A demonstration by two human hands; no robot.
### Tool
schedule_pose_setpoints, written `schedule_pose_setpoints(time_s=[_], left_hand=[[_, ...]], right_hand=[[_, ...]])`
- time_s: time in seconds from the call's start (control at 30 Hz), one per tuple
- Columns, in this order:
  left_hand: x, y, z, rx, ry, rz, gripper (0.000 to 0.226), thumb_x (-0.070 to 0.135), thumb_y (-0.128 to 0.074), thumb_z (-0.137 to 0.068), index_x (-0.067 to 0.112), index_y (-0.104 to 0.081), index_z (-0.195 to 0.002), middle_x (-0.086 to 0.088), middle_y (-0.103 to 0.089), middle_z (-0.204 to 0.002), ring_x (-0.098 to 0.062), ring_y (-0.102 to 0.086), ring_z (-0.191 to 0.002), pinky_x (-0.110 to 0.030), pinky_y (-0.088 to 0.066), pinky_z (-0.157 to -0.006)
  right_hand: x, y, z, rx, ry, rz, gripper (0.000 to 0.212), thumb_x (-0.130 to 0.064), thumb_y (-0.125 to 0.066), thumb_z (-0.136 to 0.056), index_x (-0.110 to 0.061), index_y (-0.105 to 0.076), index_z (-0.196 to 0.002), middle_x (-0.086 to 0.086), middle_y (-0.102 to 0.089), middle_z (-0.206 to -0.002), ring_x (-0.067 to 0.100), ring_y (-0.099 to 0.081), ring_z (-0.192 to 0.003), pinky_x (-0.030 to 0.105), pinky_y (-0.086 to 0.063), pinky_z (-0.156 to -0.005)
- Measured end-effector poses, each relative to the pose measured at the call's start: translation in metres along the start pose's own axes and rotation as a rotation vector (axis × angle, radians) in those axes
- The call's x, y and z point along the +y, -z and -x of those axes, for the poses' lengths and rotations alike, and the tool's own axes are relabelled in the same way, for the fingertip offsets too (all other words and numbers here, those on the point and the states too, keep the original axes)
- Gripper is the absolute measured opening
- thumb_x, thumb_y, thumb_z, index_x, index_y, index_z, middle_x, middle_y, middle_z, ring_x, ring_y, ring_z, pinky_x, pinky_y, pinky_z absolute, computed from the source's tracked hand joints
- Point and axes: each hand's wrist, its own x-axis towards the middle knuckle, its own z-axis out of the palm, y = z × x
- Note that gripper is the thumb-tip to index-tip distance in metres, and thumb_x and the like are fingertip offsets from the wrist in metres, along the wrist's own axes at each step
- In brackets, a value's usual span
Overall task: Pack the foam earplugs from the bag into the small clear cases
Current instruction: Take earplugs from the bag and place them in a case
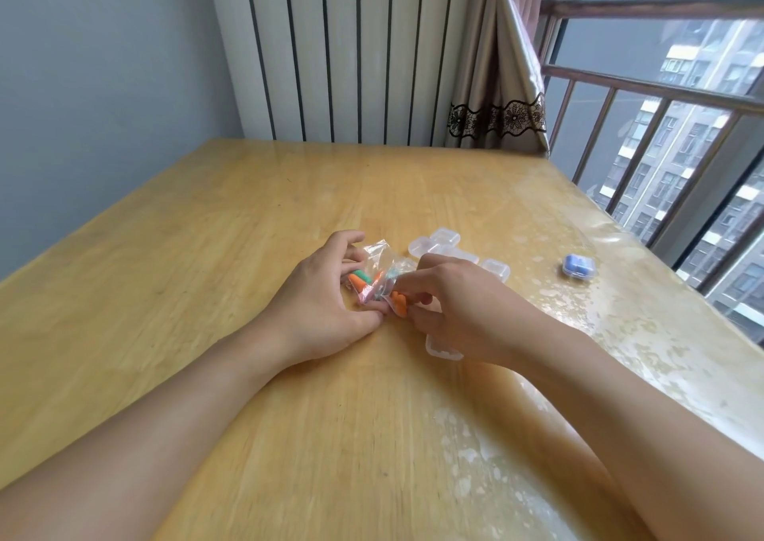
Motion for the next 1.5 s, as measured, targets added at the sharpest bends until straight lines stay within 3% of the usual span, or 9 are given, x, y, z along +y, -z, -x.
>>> schedule_pose_setpoints(time_s=[0.23, 0.4, 0.53, 0.77, 1.07, 1.2, 1.3, 1.4, 1.5], left_hand=[[0.0, 0.003, -0.001, -0.029, 0.016, -0.082, 0.097, 0.034, -0.086, -0.069, 0.03, -0.031, -0.149, 0.01, -0.05, -0.137, -0.003, -0.051, -0.128, -0.022, -0.04, -0.105], [-0.004, 0.001, -0.001, -0.003, -0.107, -0.131, 0.051, 0.034, -0.084, -0.071, 0.032, -0.062, -0.117, 0.016, -0.062, -0.115, 0.002, -0.06, -0.106, -0.021, -0.048, -0.094], [-0.005, 0.0, -0.003, 0.009, -0.133, -0.111, 0.026, 0.036, -0.083, -0.073, 0.032, -0.068, -0.094, 0.013, -0.068, -0.094, -0.002, -0.064, -0.09, -0.022, -0.05, -0.081], [-0.008, 0.001, -0.003, -0.014, -0.114, -0.08, 0.026, 0.04, -0.084, -0.072, 0.033, -0.067, -0.091, 0.012, -0.069, -0.088, -0.002, -0.066, -0.089, -0.029, -0.054, -0.083], [-0.005, 0.003, -0.003, -0.008, -0.108, -0.113, 0.023, 0.039, -0.084, -0.072, 0.032, -0.068, -0.087, 0.011, -0.069, -0.093, -0.003, -0.064, -0.088, -0.016, -0.046, -0.078], [-0.007, 0.004, -0.004, 0.057, -0.094, -0.172, 0.021, 0.039, -0.083, -0.073, 0.031, -0.069, -0.087, 0.013, -0.067, -0.093, 0.0, -0.062, -0.086, -0.011, -0.042, -0.073], [-0.01, 0.006, -0.004, 0.083, -0.087, -0.214, 0.024, 0.038, -0.084, -0.072, 0.031, -0.068, -0.09, 0.014, -0.064, -0.097, 0.002, -0.06, -0.089, -0.007, -0.041, -0.073], [-0.004, 0.008, -0.001, 0.156, -0.136, -0.204, 0.036, 0.046, -0.08, -0.066, 0.031, -0.067, -0.097, 0.017, -0.06, -0.106, -0.006, -0.057, -0.103, -0.021, -0.046, -0.088], [0.017, 0.009, 0.008, 0.285, -0.278, -0.097, 0.042, 0.053, -0.074, -0.067, 0.027, -0.069, -0.1, 0.01, -0.063, -0.101, -0.011, -0.059, -0.094, -0.021, -0.047, -0.077]], right_hand=[[0.004, 0.0, 0.0, 0.038, 0.029, 0.025, 0.013, -0.019, -0.064, -0.093, -0.027, -0.07, -0.101, -0.001, -0.056, -0.092, 0.019, -0.058, -0.083, 0.043, -0.051, -0.075], [0.008, -0.002, 0.001, 0.025, 0.02, -0.004, 0.022, -0.021, -0.064, -0.093, -0.029, -0.063, -0.113, 0.0, -0.057, -0.099, 0.02, -0.06, -0.089, 0.045, -0.053, -0.078], [0.008, 0.001, 0.001, 0.004, 0.059, -0.049, 0.029, -0.022, -0.061, -0.096, -0.051, -0.061, -0.097, 0.0, -0.055, -0.095, 0.018, -0.056, -0.081, 0.04, -0.05, -0.073], [0.009, -0.001, -0.001, 0.001, 0.046, 0.015, 0.014, -0.028, -0.061, -0.098, -0.025, -0.063, -0.111, -0.001, -0.056, -0.099, 0.019, -0.058, -0.087, 0.039, -0.051, -0.078], [0.013, -0.004, 0.002, 0.091, 0.073, -0.007, 0.013, -0.028, -0.068, -0.094, -0.022, -0.065, -0.106, -0.002, -0.055, -0.097, 0.022, -0.059, -0.085, 0.047, -0.053, -0.075], [0.015, 0.005, 0.007, 0.237, 0.094, -0.049, 0.013, -0.035, -0.066, -0.091, -0.024, -0.064, -0.098, -0.007, -0.054, -0.092, 0.011, -0.053, -0.079, 0.031, -0.05, -0.066], [0.02, 0.018, 0.016, 0.28, 0.03, -0.264, 0.009, -0.033, -0.067, -0.09, -0.027, -0.061, -0.09, -0.008, -0.055, -0.081, 0.01, -0.048, -0.069, 0.023, -0.041, -0.061], [0.027, 0.03, 0.025, 0.162, -0.054, -0.701, 0.01, -0.021, -0.071, -0.094, -0.021, -0.066, -0.085, -0.001, -0.057, -0.075, 0.014, -0.044, -0.064, 0.027, -0.036, -0.059], [0.028, 0.035, 0.027, 0.094, -0.137, -0.982, 0.011, -0.015, -0.066, -0.095, -0.017, -0.066, -0.085, 0.001, -0.058, -0.072, 0.014, -0.045, -0.06, 0.027, -0.035, -0.057]])
